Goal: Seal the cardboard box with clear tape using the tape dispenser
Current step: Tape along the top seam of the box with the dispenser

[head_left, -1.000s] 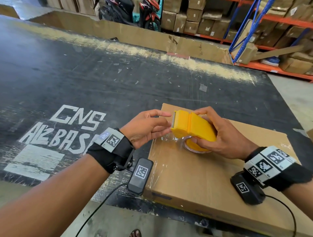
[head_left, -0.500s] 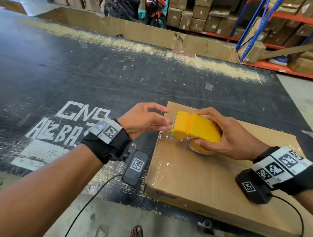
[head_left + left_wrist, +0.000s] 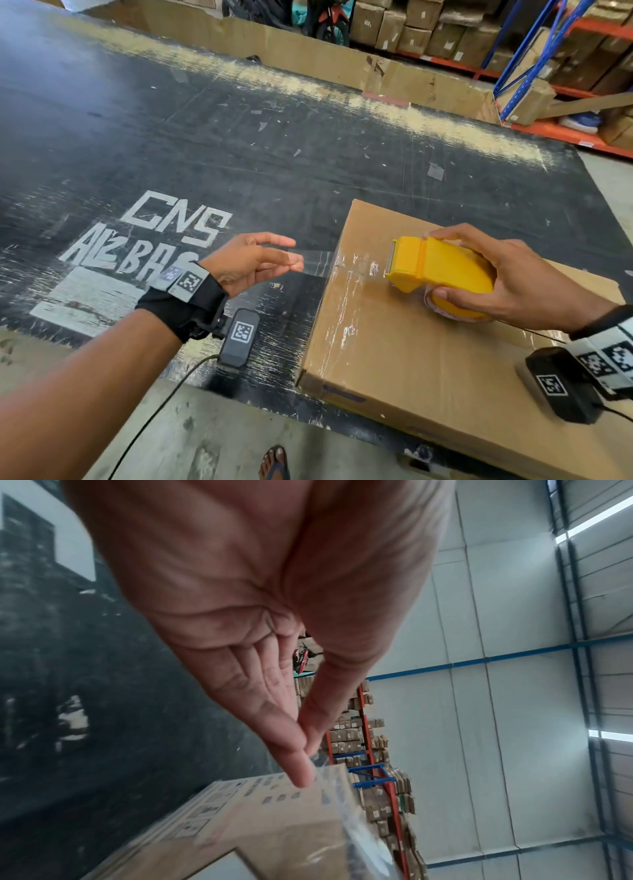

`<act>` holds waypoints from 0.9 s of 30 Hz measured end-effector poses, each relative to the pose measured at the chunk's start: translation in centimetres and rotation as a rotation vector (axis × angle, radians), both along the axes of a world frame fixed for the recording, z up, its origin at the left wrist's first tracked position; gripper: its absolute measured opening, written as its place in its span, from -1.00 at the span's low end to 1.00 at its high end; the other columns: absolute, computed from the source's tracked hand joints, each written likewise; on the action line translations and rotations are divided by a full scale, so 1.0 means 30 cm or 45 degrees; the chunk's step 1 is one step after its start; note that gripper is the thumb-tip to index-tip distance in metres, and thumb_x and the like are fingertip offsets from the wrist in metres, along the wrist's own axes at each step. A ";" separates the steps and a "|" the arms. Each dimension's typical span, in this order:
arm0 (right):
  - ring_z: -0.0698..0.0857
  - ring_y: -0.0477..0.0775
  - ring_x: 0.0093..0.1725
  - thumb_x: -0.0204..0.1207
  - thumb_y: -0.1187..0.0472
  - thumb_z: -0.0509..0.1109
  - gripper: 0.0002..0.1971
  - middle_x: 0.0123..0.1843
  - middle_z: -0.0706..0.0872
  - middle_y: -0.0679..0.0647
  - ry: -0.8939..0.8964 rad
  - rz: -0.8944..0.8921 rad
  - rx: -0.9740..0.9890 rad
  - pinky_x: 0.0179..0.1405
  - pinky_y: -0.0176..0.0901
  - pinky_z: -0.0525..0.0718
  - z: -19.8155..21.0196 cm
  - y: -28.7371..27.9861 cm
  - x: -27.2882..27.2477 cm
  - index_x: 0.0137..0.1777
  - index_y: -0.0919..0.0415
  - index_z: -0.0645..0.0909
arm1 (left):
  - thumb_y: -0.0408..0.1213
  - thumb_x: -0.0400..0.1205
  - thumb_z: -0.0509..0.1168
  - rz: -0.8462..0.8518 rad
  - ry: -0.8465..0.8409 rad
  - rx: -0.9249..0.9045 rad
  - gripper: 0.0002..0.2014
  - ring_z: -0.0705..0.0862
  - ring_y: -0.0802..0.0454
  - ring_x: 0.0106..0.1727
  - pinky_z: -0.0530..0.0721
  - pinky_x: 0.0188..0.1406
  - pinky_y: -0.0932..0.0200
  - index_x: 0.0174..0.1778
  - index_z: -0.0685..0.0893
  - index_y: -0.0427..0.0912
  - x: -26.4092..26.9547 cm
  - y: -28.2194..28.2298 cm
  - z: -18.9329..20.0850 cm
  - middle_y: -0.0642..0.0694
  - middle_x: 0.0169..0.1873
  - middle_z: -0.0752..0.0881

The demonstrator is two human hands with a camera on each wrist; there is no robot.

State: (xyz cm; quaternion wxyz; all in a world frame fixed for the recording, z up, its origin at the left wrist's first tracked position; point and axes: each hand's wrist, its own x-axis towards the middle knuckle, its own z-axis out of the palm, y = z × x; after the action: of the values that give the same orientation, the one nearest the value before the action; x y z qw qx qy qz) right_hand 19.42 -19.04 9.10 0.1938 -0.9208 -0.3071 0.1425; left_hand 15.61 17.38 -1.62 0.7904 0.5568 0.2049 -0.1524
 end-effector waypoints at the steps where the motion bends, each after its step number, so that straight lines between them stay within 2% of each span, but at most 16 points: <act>1: 0.68 -0.02 0.17 0.24 -0.61 0.34 -0.19 0.35 0.62 -0.24 0.006 -0.002 -0.004 0.00 0.15 0.76 0.003 0.003 -0.003 0.52 -0.47 0.31 | -0.62 0.54 0.45 -0.010 0.009 -0.006 -0.60 0.93 -0.01 -0.20 0.84 -0.19 0.32 0.30 0.68 -0.35 -0.005 -0.014 -0.017 -0.37 0.02 0.89; 3: 0.68 -0.03 0.16 0.22 -0.65 0.30 -0.18 0.34 0.61 -0.27 0.013 -0.012 -0.008 -0.01 0.15 0.76 0.007 0.007 -0.007 0.51 -0.48 0.31 | -0.57 0.43 0.52 -0.040 0.026 -0.037 -0.49 0.93 -0.03 -0.17 0.84 -0.18 0.29 0.32 0.66 -0.37 -0.008 -0.050 -0.061 -0.40 0.06 0.87; 5: 0.68 -0.02 0.14 0.21 -0.67 0.28 -0.18 0.31 0.62 -0.27 0.013 -0.023 -0.013 -0.02 0.16 0.76 0.010 0.008 -0.010 0.50 -0.48 0.32 | -0.51 0.44 0.56 -0.107 0.041 0.035 -0.51 0.92 0.00 -0.11 0.88 -0.08 0.24 0.30 0.68 -0.33 -0.010 -0.098 -0.118 -0.34 0.09 0.89; 7: 0.70 0.01 0.11 0.20 -0.67 0.28 -0.18 0.28 0.65 -0.22 0.002 -0.040 -0.018 -0.04 0.17 0.76 0.010 0.007 -0.012 0.49 -0.46 0.33 | -0.33 0.48 0.62 -0.215 -0.026 0.438 -0.62 0.87 0.02 0.00 0.86 0.10 0.09 0.20 0.73 -0.15 -0.014 -0.132 -0.192 -0.24 0.16 0.85; 9: 0.70 0.01 0.10 0.20 -0.67 0.28 -0.17 0.27 0.66 -0.22 -0.002 -0.049 -0.023 -0.05 0.17 0.76 0.011 0.006 -0.015 0.49 -0.45 0.33 | -0.11 0.43 0.65 -0.290 -0.145 0.871 -0.63 0.82 0.03 0.13 0.80 0.29 -0.10 0.10 0.72 0.07 -0.028 -0.134 -0.250 -0.08 0.18 0.80; 10: 0.69 0.00 0.11 0.20 -0.67 0.28 -0.18 0.28 0.64 -0.24 -0.002 -0.049 -0.022 -0.05 0.15 0.76 0.010 0.005 -0.017 0.49 -0.45 0.32 | -0.09 0.45 0.64 -0.266 -0.224 0.958 -0.64 0.79 0.06 0.19 0.77 0.34 -0.15 0.11 0.71 0.13 -0.035 -0.127 -0.262 0.00 0.18 0.79; 12: 0.68 -0.03 0.13 0.22 -0.63 0.31 -0.20 0.28 0.62 -0.29 -0.003 -0.043 -0.018 -0.04 0.13 0.76 0.007 0.003 -0.015 0.49 -0.46 0.32 | -0.18 0.56 0.55 -0.148 -0.446 0.872 -0.68 0.74 0.13 0.33 0.71 0.43 -0.18 0.21 0.71 0.12 -0.048 -0.119 -0.238 0.05 0.26 0.77; 14: 0.68 -0.04 0.12 0.25 -0.55 0.36 -0.23 0.28 0.63 -0.28 0.000 -0.038 -0.014 -0.04 0.15 0.76 0.001 0.002 -0.007 0.49 -0.45 0.32 | -0.14 0.63 0.47 -0.115 -0.677 0.754 -0.59 0.62 0.19 0.51 0.63 0.52 -0.13 0.41 0.66 0.08 -0.057 -0.133 -0.164 0.10 0.44 0.68; 17: 0.69 0.01 0.14 0.26 -0.52 0.38 -0.23 0.30 0.64 -0.18 0.006 -0.023 -0.007 -0.02 0.19 0.76 -0.010 -0.007 0.003 0.50 -0.44 0.32 | 0.04 0.60 0.46 -0.346 -0.933 0.842 -0.32 0.41 0.21 0.69 0.42 0.66 0.04 0.66 0.46 0.06 -0.060 -0.184 -0.047 0.19 0.65 0.47; 19: 0.68 0.00 0.18 0.27 -0.52 0.38 -0.22 0.34 0.63 -0.18 0.004 0.001 -0.004 0.01 0.18 0.76 -0.014 -0.015 0.009 0.52 -0.43 0.31 | 0.14 0.54 0.50 -0.509 -0.990 1.047 -0.21 0.33 0.19 0.74 0.36 0.73 -0.06 0.70 0.40 0.09 -0.050 -0.211 -0.022 0.20 0.70 0.40; 21: 0.68 -0.01 0.19 0.28 -0.52 0.39 -0.20 0.35 0.63 -0.18 0.001 0.025 -0.001 0.03 0.16 0.76 -0.016 -0.017 0.018 0.54 -0.40 0.31 | 0.22 0.50 0.52 -0.584 -0.993 1.215 -0.19 0.32 0.19 0.74 0.36 0.72 -0.17 0.68 0.44 0.14 -0.043 -0.218 -0.024 0.25 0.70 0.37; 24: 0.70 0.00 0.17 0.28 -0.50 0.43 -0.21 0.32 0.66 -0.16 0.013 0.044 0.020 0.01 0.11 0.77 -0.008 -0.060 0.021 0.52 -0.37 0.33 | 0.18 0.51 0.54 -0.603 -1.000 1.289 -0.22 0.29 0.17 0.74 0.33 0.74 -0.16 0.66 0.47 0.18 -0.038 -0.204 -0.022 0.28 0.70 0.37; 27: 0.74 -0.05 0.13 0.26 -0.41 0.49 -0.26 0.24 0.73 -0.19 -0.004 -0.023 0.066 -0.03 -0.01 0.75 0.034 -0.239 0.007 0.47 -0.35 0.43 | 0.15 0.52 0.54 -0.634 -0.980 1.352 -0.23 0.26 0.18 0.76 0.29 0.76 -0.12 0.67 0.44 0.24 -0.040 -0.207 -0.011 0.33 0.70 0.34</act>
State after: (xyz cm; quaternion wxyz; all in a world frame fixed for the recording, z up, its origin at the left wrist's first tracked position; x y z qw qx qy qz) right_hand 19.64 -26.23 10.11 0.2184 -0.9183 -0.3028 0.1315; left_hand 14.40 11.16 -1.95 0.3695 0.9124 -0.1763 -0.0001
